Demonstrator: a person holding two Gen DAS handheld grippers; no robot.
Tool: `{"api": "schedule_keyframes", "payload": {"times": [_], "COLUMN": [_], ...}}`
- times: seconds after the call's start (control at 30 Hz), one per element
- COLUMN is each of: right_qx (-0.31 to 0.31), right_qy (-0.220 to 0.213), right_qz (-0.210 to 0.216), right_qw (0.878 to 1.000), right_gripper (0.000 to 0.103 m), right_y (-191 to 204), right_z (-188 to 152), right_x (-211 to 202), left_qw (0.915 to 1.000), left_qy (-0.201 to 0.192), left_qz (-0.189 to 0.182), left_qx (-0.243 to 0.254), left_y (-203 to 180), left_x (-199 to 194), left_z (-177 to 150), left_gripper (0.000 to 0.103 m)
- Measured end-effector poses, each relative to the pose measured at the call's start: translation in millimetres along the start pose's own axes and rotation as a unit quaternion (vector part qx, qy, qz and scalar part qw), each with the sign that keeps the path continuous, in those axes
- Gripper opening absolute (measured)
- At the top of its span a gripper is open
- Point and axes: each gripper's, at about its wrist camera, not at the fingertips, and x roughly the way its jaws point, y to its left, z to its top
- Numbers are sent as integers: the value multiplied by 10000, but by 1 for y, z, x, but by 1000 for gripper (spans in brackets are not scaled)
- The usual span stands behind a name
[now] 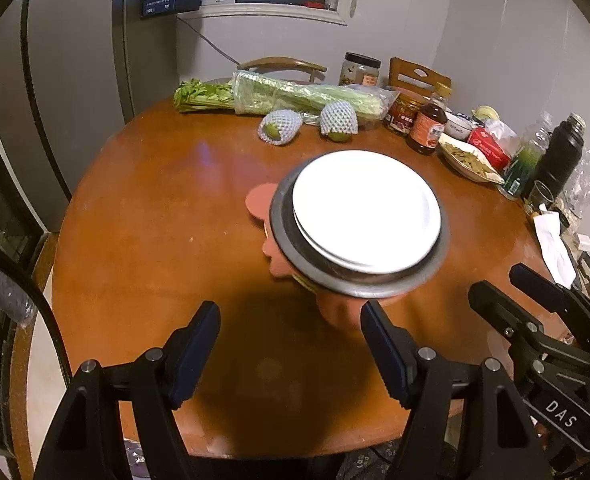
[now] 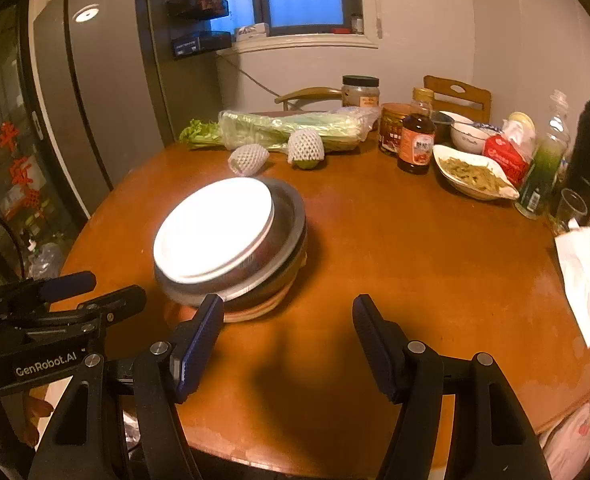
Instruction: Organize plates and bowls
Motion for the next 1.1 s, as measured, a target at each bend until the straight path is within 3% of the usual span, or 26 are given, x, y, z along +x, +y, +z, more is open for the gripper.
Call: {"api": "schedule_keyframes", "payload": {"times": [0.43,1.1], "right_qx": [-43,-76], "right_qy": [-132,-244], "right_qz": [-28,-37], "right_qw": [9999,9997], "right_gripper": [69,69], "right_y": [1,0], "right_z": [-30,-48], "right_x": [-14,-19], "left_qw": [10000,9997], "left_qy": [-47,-143], "left_qz": [79,190], "left_qx": [-10,34], "left_y": [-10,-16], "left_x": [-11,-16], "left_z": [-33,-49], "left_gripper": [72,73]}}
